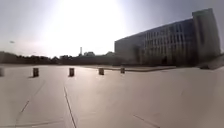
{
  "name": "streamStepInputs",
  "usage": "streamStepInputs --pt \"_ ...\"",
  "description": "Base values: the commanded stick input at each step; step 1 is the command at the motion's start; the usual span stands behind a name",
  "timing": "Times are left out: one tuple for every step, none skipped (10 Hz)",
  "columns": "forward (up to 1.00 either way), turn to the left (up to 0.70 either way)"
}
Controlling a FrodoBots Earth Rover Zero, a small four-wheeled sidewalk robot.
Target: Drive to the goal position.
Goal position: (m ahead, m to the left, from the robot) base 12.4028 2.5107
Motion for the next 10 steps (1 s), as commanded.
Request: streamStepInputs --pt "0.7 0.0" --pt "0.7 0.0" --pt "0.7 0.0" --pt "0.7 0.0" --pt "0.7 0.0" --pt "0.7 0.0" --pt "0.7 0.0" --pt "0.7 0.0" --pt "0.7 0.0" --pt "0.7 0.0"
